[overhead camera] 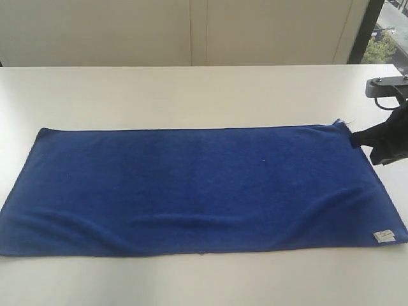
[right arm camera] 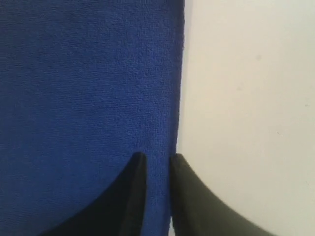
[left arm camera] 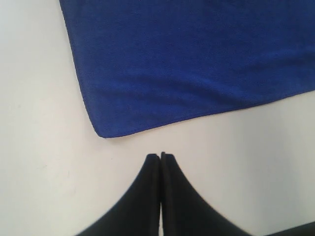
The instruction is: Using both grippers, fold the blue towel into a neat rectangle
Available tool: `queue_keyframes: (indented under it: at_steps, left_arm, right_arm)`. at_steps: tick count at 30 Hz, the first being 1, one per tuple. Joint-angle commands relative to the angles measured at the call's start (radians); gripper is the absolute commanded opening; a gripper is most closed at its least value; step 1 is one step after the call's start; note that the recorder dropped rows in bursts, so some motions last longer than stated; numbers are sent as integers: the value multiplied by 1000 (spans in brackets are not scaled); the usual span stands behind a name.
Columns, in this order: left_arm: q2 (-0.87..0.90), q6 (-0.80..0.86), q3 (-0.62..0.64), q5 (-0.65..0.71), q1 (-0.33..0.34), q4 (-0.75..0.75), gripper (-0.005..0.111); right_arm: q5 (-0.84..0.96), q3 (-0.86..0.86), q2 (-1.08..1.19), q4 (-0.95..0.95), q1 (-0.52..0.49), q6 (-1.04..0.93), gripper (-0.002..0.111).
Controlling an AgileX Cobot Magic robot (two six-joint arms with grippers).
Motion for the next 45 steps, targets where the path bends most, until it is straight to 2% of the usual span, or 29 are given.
queue_keyframes:
  at_steps: [1, 6, 22, 24, 31, 33, 41, 45]
  left_arm:
    - [-9, -2, 6, 10, 3, -11, 0]
    - [-9, -2, 6, 10, 3, -11, 0]
    - [-9, -2, 6, 10, 3, -11, 0]
    - [-9, -2, 6, 10, 3, -11, 0]
    - [-9, -2, 6, 10, 3, -11, 0]
    - [-9, -2, 6, 10, 3, -11, 0]
    - [-9, -2, 6, 10, 3, -11, 0]
    - [-9, -2, 6, 10, 3, -11, 0]
  right_arm:
    - [-30, -4, 47, -14, -5, -17, 35]
    - [-44, -4, 85, 11, -5, -17, 46]
    - [-42, -4, 137, 41, -5, -17, 45]
    - [-39, -4, 141, 41, -5, -17, 42]
    - [2, -2, 142, 37, -5, -17, 7]
    - [7, -2, 142, 35, -5, -17, 1]
    - [10, -12, 142, 35, -5, -5, 0]
    - [25, -63, 138, -29, -26, 89, 0]
